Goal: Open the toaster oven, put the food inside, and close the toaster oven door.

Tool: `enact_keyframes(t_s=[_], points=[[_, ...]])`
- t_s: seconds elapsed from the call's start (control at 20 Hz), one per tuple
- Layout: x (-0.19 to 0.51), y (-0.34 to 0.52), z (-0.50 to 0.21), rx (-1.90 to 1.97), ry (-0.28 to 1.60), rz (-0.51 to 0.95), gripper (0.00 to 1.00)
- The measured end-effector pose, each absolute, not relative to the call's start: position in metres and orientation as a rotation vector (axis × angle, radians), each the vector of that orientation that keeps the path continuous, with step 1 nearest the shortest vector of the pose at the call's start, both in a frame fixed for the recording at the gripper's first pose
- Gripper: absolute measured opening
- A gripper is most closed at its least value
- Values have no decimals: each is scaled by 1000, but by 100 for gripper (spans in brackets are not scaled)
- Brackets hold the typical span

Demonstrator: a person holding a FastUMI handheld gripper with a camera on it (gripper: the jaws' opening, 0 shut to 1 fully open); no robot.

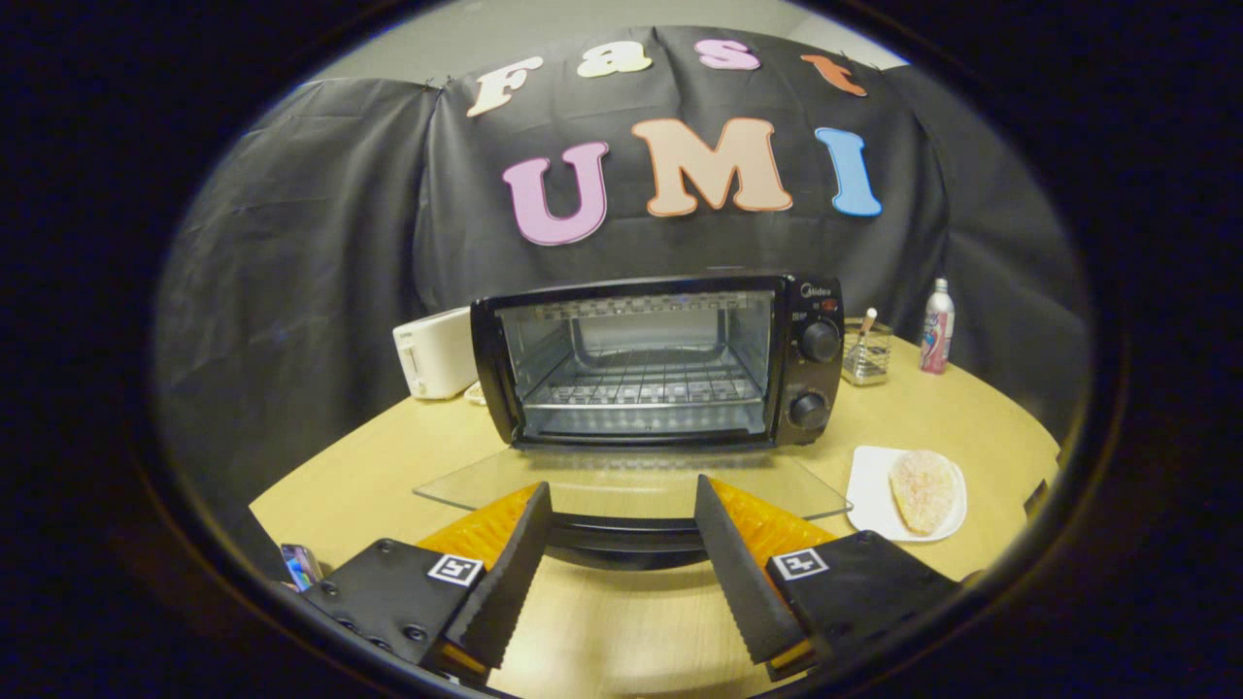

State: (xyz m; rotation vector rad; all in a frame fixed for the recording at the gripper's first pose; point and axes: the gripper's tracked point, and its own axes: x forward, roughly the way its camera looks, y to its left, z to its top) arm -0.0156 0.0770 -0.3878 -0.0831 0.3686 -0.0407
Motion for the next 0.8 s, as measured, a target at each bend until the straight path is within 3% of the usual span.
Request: enact_keyframes(t_s=[0.3,0.8], points=[[-17,68,-425,-54,475,-59,90],[-12,69,-428,-111,460,-56,90]])
